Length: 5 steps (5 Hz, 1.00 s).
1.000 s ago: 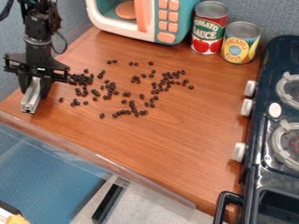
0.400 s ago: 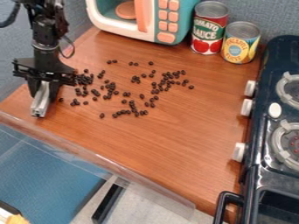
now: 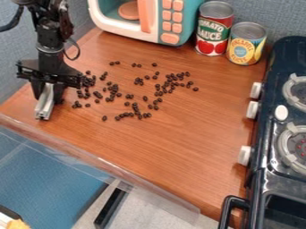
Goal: Sweep into pile
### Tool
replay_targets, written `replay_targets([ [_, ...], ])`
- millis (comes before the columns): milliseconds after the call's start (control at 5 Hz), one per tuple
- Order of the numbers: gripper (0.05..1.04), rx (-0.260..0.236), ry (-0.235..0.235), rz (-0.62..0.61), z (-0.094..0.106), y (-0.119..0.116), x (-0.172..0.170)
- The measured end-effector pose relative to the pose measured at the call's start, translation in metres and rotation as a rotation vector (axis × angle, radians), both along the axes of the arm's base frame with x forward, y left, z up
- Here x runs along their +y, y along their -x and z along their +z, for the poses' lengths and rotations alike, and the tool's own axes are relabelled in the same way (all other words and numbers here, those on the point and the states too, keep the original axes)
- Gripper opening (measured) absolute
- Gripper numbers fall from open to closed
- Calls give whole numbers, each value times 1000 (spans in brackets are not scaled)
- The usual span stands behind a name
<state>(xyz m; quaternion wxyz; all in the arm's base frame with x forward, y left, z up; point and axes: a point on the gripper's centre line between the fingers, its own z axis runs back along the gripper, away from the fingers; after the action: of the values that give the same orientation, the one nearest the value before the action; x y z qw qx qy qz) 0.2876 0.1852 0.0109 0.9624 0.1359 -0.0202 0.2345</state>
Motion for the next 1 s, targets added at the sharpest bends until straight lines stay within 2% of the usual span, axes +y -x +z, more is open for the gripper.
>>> replay_targets([
  [600, 387, -38, 73, -15, -1, -9, -39],
  [1000, 387, -42, 123, -21, -3, -14, -69],
])
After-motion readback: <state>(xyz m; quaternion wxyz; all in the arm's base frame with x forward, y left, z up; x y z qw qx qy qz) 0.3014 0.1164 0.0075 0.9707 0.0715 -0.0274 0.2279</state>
